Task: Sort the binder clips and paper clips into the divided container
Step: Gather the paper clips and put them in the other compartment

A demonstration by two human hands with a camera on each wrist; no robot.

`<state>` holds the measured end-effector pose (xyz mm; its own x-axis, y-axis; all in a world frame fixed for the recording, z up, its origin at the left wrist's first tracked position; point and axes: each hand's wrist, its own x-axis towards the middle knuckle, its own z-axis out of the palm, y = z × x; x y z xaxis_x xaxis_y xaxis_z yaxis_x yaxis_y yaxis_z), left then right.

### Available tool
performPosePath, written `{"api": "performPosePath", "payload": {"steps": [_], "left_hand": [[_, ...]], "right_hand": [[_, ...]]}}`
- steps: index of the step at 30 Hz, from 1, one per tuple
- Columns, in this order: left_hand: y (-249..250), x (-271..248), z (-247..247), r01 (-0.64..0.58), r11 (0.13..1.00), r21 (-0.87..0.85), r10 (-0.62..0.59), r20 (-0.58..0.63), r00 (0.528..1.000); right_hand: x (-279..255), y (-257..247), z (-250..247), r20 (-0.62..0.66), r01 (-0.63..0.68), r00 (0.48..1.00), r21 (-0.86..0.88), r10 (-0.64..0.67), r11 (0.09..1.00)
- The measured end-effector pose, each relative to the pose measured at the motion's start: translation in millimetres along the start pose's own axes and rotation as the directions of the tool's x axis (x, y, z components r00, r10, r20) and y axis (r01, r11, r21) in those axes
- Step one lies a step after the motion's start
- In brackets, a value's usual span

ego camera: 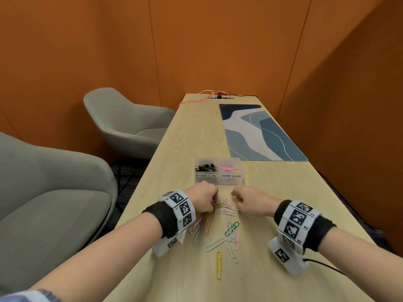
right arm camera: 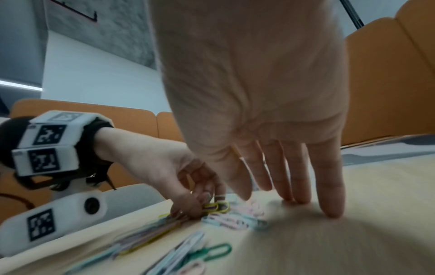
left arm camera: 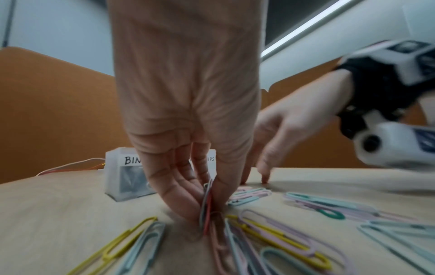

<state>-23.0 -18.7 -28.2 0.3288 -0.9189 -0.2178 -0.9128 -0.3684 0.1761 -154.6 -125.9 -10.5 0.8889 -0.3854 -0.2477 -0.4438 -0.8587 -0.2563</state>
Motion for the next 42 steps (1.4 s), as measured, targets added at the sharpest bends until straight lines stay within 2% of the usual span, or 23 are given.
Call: {"api": "performPosePath", "payload": {"steps": [5, 9, 13, 17, 21, 23, 26, 31, 34, 36, 42], "left_hand": [[3.4, -3.0, -4.7, 0.019, 0.999, -0.036, -0.017, 0.036, 0.999], [1.7, -7.0, -9.8, 0.049, 0.996, -0.078, -0.042, 0.091, 0.995], [-4.4, -2.2, -29.6, 0.102, 0.960, -0.260, -0.058, 0.173, 0.983], [-1.1, 23.9, -62.7, 0.151, 0.902, -0.404, -0.137, 0.063, 0.989], [8.6, 58.2, -81.3, 0.229, 0.790, -0.569, -0.288, -0.015, 0.957], [11.8, 72.5, -82.6, 0.253, 0.771, -0.585, -0.325, -0.019, 0.946], [13.9, 90.1, -77.6, 0.283, 0.791, -0.542, -0.352, -0.026, 0.936], [15.7, 102.7, -67.7, 0.252, 0.851, -0.460, -0.361, -0.165, 0.918], [21.4, 92.8, -76.6, 0.261, 0.878, -0.401, -0.324, -0.098, 0.941], [22.1, 86.8, -82.2, 0.223, 0.882, -0.416, -0.282, -0.086, 0.956], [6.3, 49.7, -90.4, 0.148, 0.891, -0.429, -0.270, -0.238, 0.933]], "right_hand": [[-10.4, -6.6, 20.1, 0.032, 0.042, 0.999, 0.046, -0.043, 0.998], [-17.8, -5.7, 28.8, 0.032, 0.099, 0.995, 0.004, -0.099, 0.995], [-30.0, 1.8, 28.6, 0.097, 0.171, 0.980, 0.013, -0.171, 0.985], [-30.5, -2.8, 29.1, 0.138, 0.194, 0.973, -0.075, -0.183, 0.978], [-30.6, -10.0, 27.8, 0.114, 0.206, 0.975, -0.135, -0.192, 0.969], [-32.0, -12.3, 28.5, 0.086, 0.204, 0.977, -0.138, -0.194, 0.969], [-34.2, -15.6, 27.5, 0.047, 0.189, 0.981, -0.090, -0.186, 0.978], [-40.2, -17.3, 32.3, 0.135, 0.185, 0.976, -0.106, -0.170, 0.977], [-36.0, -18.1, 32.7, 0.100, 0.180, 0.981, -0.131, -0.168, 0.975], [-32.8, -19.5, 33.1, 0.062, 0.196, 0.980, -0.174, -0.188, 0.965], [-24.5, -28.4, 30.7, 0.003, 0.244, 0.967, -0.300, -0.255, 0.922]]}}
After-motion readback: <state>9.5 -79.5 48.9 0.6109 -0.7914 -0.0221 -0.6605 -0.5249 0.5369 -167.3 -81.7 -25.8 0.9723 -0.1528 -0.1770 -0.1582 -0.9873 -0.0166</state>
